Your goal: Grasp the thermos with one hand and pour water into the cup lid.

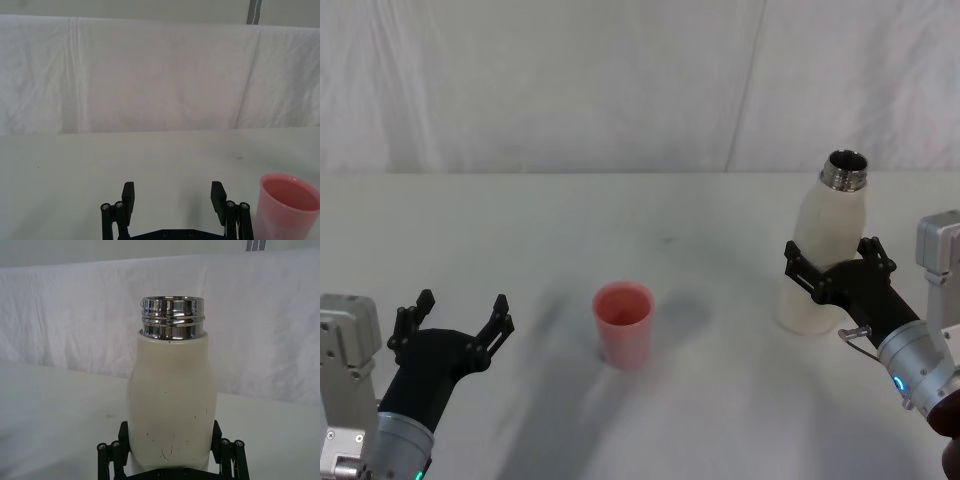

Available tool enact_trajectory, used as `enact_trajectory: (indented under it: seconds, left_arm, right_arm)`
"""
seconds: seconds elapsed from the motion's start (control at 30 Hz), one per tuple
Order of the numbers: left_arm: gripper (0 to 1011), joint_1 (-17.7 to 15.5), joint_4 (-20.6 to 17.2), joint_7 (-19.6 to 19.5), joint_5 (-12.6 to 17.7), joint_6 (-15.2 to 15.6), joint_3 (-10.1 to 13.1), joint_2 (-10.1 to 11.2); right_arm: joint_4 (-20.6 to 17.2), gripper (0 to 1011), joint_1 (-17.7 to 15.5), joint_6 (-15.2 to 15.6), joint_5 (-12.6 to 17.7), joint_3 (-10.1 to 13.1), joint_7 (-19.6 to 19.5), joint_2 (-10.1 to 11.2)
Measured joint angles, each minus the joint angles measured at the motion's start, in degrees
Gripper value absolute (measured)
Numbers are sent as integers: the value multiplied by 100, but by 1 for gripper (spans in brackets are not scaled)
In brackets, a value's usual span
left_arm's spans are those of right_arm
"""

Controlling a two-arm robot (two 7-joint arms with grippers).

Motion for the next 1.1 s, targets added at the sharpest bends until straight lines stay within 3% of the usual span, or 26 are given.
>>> enact_trajectory:
  seconds: [0.73, 0.87, 1.1]
  left_arm:
    - [1001, 0, 0, 0, 0, 0, 0, 0]
    - [1001, 0, 0, 0, 0, 0, 0, 0]
    - [1001, 0, 0, 0, 0, 0, 0, 0]
  right_arm:
    - [74, 951, 27, -15, -27, 30, -24, -27]
    - [70, 1000, 26, -18, -26, 28, -24, -26]
    - [68, 1001, 23, -18, -25, 26, -23, -22]
